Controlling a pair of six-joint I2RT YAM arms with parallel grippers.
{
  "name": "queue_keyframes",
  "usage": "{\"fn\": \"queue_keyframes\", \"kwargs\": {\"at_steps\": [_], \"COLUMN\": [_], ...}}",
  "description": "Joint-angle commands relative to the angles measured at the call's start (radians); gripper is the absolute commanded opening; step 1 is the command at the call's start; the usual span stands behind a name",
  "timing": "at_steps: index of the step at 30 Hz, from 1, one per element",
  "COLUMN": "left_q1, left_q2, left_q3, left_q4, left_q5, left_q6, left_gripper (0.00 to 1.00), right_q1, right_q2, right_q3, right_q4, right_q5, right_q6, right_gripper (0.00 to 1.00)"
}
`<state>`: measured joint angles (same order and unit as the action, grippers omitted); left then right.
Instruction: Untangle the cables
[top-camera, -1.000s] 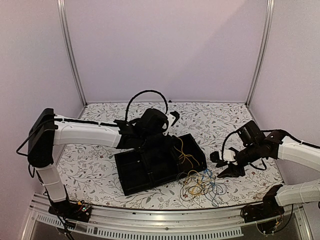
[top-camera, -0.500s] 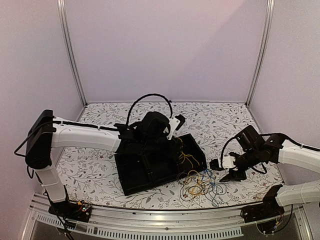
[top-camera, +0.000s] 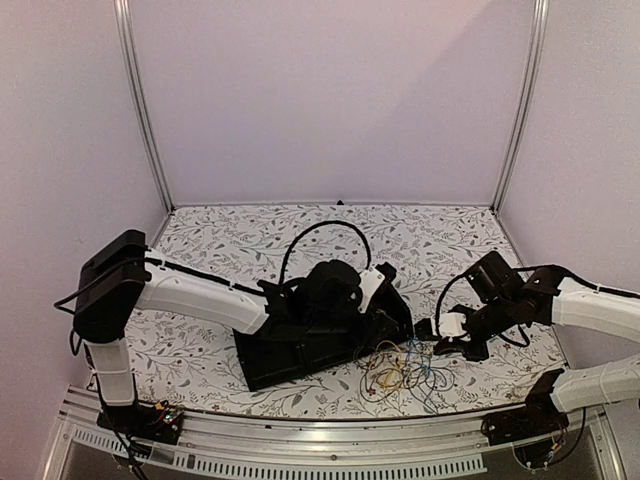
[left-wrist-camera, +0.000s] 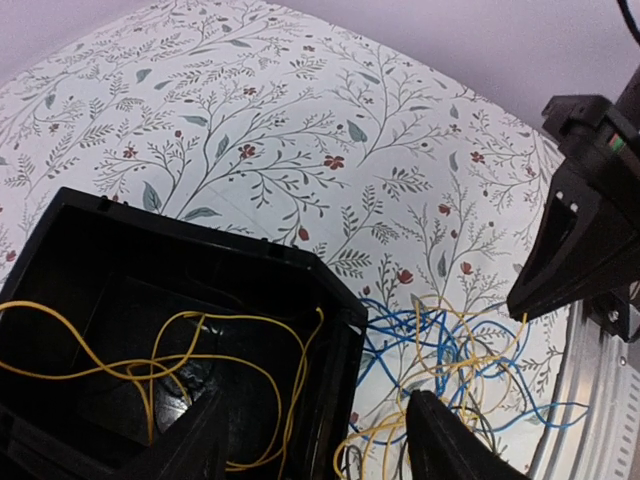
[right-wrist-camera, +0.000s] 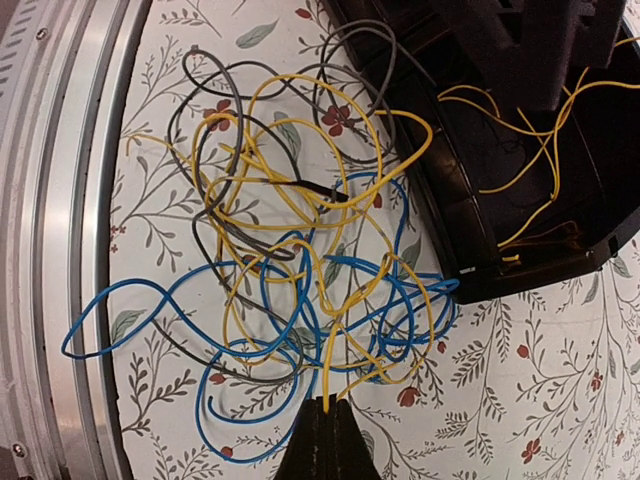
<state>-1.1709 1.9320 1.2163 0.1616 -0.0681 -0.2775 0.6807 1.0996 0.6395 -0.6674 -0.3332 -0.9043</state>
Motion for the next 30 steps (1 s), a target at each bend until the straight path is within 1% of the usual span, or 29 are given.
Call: {"fn": "queue_keyframes", "kwargs": {"at_steps": [1, 3, 5, 7, 8, 10, 12, 14, 16, 17, 20, 27, 30], "left_q1": [-0.052, -0.069, -0.078, -0.090, -0.099, -0.111, -0.115, -0.120, -0.122, -0.125, -0.125, -0.127, -0.128], "left_q2": [0.041, 0.078, 0.142, 0.222, 0.268, 0.366, 0.447, 0.500, 0.540, 0.558, 0.599, 0.641, 0.652], "left_q3": [-0.071, -0.069, 0.001, 0.091, 0.145, 0.255, 0.329, 0.365, 0.388, 0.399, 0.422, 0.433, 0.435], "left_q4": [0.275, 0.393, 0.447, 0.490, 0.499, 0.483, 0.487, 0.513, 0.522, 0.523, 0.524, 0.517, 0.519], "left_q5": [0.057, 0.093, 0.137, 0.187, 0.199, 0.215, 0.237, 0.251, 0.263, 0.268, 0.280, 0.288, 0.296], "left_q6": [0.007, 0.019, -0.009, -0.030, -0.032, -0.034, -0.057, -0.087, -0.104, -0.108, -0.122, -0.138, -0.142], "left_gripper": [0.63, 0.64, 0.64, 0.60, 0.57, 0.46, 0.35, 0.24, 0.17, 0.16, 0.15, 0.14, 0.13], "right_q1": [-0.004, -0.050, -0.091, -0.118, -0.147, -0.215, -0.274, -0.316, -0.333, -0.336, -0.337, -0.337, -0.337], "right_q2": [-0.100, -0.135, -0.141, -0.139, -0.128, -0.088, -0.090, -0.095, -0.084, -0.074, -0.026, 0.064, 0.087], "right_q3": [0.124, 0.210, 0.301, 0.414, 0.484, 0.600, 0.687, 0.777, 0.880, 0.933, 1.101, 1.452, 1.574], "right_q4": [-0.116, -0.187, -0.249, -0.312, -0.354, -0.407, -0.402, -0.395, -0.400, -0.407, -0.415, -0.305, -0.235], "right_q5": [-0.017, -0.086, -0.135, -0.133, -0.148, -0.194, -0.220, -0.235, -0.242, -0.248, -0.280, -0.288, -0.258], "right_q6": [0.014, 0.015, 0.003, -0.012, -0.025, -0.064, -0.083, -0.091, -0.081, -0.075, -0.037, 0.108, 0.164], "right_gripper": [0.00, 0.00, 0.00, 0.00, 0.00, 0.00, 0.00, 0.00, 0.00, 0.00, 0.00, 0.00, 0.00]}}
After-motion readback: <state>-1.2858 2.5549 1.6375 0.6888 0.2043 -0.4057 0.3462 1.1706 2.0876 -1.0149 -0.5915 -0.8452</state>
